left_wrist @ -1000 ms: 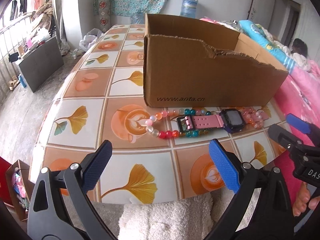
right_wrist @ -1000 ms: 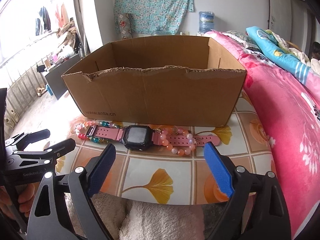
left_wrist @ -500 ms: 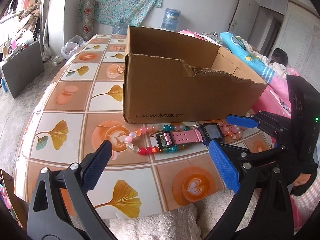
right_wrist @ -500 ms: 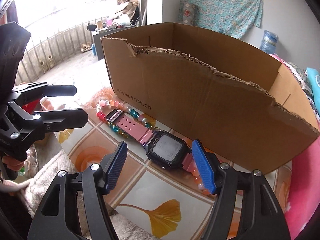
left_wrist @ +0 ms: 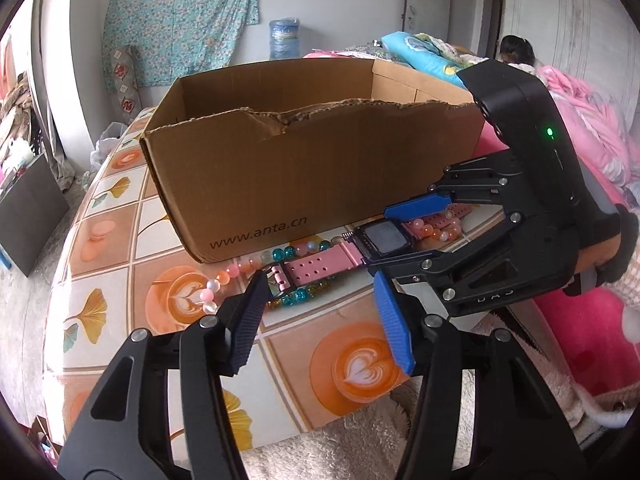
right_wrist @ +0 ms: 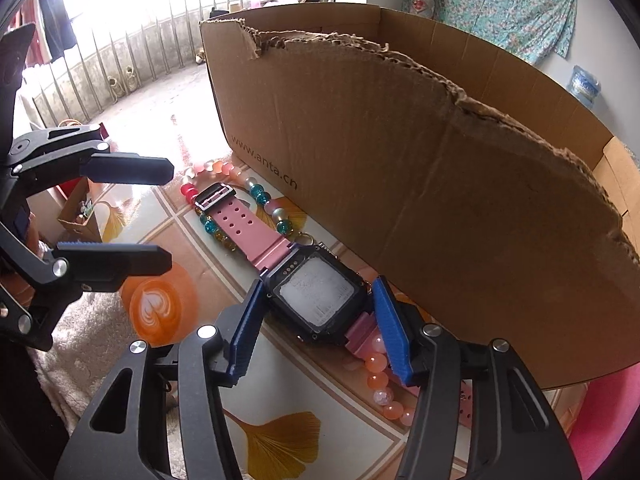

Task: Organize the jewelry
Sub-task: 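Grasp the black watch face with the right tool while the left tool grasps the pink strap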

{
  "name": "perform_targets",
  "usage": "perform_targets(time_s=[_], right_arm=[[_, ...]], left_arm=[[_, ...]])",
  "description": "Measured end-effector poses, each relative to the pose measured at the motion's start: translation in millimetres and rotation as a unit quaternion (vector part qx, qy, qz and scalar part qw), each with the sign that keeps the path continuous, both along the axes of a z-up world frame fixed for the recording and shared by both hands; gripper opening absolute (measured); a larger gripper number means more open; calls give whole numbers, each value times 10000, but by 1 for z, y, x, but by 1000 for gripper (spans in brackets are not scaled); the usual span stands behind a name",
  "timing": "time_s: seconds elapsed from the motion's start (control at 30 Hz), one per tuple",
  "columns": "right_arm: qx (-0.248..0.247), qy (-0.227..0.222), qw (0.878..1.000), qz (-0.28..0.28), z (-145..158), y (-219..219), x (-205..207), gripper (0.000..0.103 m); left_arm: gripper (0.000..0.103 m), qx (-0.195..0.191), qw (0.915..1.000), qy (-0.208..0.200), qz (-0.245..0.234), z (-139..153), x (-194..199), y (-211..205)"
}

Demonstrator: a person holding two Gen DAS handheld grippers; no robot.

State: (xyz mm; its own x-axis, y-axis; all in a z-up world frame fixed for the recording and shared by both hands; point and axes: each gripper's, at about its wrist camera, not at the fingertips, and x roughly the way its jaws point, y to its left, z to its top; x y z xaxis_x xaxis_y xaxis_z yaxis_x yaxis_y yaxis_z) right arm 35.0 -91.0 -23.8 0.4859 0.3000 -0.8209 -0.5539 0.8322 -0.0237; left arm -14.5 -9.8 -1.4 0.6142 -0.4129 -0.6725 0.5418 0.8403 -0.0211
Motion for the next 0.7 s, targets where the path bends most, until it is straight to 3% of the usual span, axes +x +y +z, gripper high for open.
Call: perform_targets(time_s=[0.23,0.5,0.7], right_arm=[[1037,508,9933,-83,7,-34,13,53],[1853,1018,9774,49,7,-58,21,53],[2111,1182,9702,149,6,-83,32,53]], left_arm=[[52,733,9959,-479,-217,-5,-9,-21],[51,1621,9786,-1147,-536,-14,-11,-39],[32,2024,9681,-1206,-848,-25,-8,-48]])
